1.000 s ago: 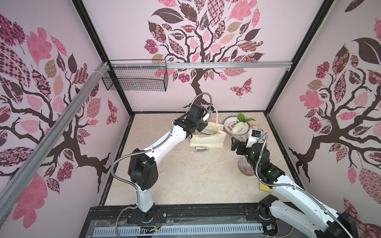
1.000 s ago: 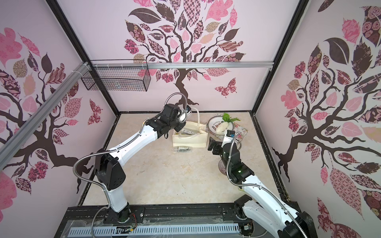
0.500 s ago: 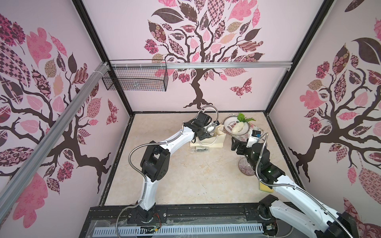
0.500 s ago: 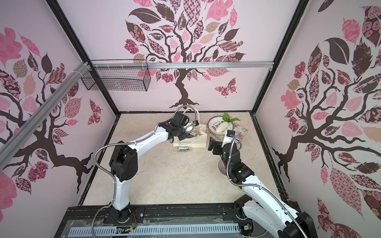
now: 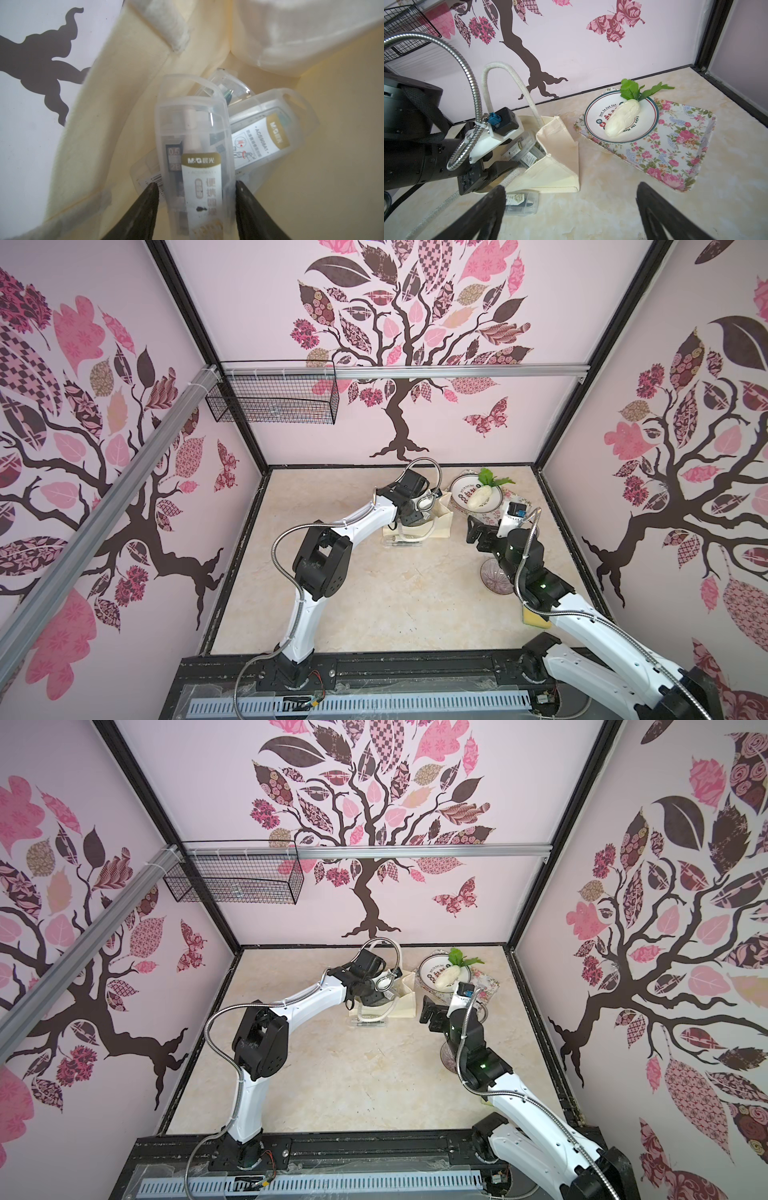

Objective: Put the compass set into the canvas bag
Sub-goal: Place the compass set in the canvas bag.

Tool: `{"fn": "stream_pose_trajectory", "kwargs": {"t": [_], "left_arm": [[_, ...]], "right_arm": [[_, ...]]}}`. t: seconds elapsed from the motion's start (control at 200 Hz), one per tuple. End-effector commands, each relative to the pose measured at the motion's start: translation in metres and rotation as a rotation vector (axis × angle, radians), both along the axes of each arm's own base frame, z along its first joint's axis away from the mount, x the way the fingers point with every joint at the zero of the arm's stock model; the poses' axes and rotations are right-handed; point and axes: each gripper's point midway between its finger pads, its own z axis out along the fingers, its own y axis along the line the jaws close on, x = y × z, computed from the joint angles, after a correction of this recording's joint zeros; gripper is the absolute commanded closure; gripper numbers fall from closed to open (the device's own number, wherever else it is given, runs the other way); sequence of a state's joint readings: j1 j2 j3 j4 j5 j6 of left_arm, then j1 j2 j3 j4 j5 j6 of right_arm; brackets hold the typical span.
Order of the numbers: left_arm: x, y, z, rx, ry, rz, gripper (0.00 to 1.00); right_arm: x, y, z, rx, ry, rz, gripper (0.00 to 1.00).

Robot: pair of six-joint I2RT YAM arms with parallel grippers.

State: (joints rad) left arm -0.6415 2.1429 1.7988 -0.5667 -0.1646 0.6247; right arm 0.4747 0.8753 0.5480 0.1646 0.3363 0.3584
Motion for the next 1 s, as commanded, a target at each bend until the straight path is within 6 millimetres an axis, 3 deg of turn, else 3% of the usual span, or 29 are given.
{"fn": "stream_pose_trajectory", "kwargs": {"t": [0.0,0.195,0.215,0.24,0.57,0.76,0.925,0.995], "left_arm": [[0.013,-0.006,0.037,-0.062,-0.091,0.033,0.31],[0.016,0.003,0.071,-0.093,-0.164,0.092,0.25],[0.016,0.004,0.074,-0.094,-0.171,0.100,0.07],[0.017,0.006,0.079,-0.095,-0.181,0.107,0.03],[0.008,0.027,0.145,-0.209,-0.282,0.226,0.03],[-0.010,0.040,0.170,-0.292,-0.288,0.283,0.03],[-0.030,0.065,0.186,-0.372,-0.301,0.387,0.03],[-0.042,0.076,0.195,-0.432,-0.300,0.434,0.03]], "right_arm": [[0.000,-0.002,0.003,-0.013,-0.011,-0.006,0.00],[0.001,-0.001,0.006,-0.008,-0.013,0.000,0.00],[0.001,0.000,0.006,-0.010,-0.014,0.002,0.00],[0.001,0.000,0.006,-0.008,-0.014,0.003,0.00],[0.007,0.011,0.004,-0.023,0.003,0.049,0.00],[0.010,0.024,0.002,-0.046,-0.011,0.118,0.00],[0.011,0.040,0.004,-0.099,-0.058,0.213,0.00],[0.009,0.056,0.003,-0.148,-0.085,0.314,0.00]]}}
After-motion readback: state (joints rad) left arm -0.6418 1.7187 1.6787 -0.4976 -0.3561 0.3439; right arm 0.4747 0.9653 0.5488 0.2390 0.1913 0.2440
